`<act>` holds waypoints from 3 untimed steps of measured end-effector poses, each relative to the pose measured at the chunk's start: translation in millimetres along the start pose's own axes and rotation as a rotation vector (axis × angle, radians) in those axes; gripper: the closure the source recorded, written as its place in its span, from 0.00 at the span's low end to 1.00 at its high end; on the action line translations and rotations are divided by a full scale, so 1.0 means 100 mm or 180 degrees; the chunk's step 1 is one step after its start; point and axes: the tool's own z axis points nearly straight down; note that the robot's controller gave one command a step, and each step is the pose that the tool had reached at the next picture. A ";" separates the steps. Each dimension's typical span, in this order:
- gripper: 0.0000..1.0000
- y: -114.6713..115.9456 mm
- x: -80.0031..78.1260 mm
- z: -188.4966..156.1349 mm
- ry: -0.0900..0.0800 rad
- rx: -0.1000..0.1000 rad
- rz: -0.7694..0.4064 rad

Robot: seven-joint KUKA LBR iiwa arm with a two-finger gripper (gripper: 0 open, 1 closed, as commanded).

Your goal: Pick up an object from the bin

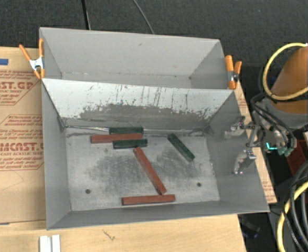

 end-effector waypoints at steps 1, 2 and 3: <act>0.00 0.01 -0.02 -0.04 -0.0025 0.0005 -0.0005; 0.00 0.15 -0.36 0.49 -0.0051 0.0012 -0.0085; 0.00 0.52 -0.48 0.80 -0.0012 -0.0002 -0.0084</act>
Offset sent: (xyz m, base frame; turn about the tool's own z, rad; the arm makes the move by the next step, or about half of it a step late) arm 0.0621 0.0291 -0.1032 -0.0513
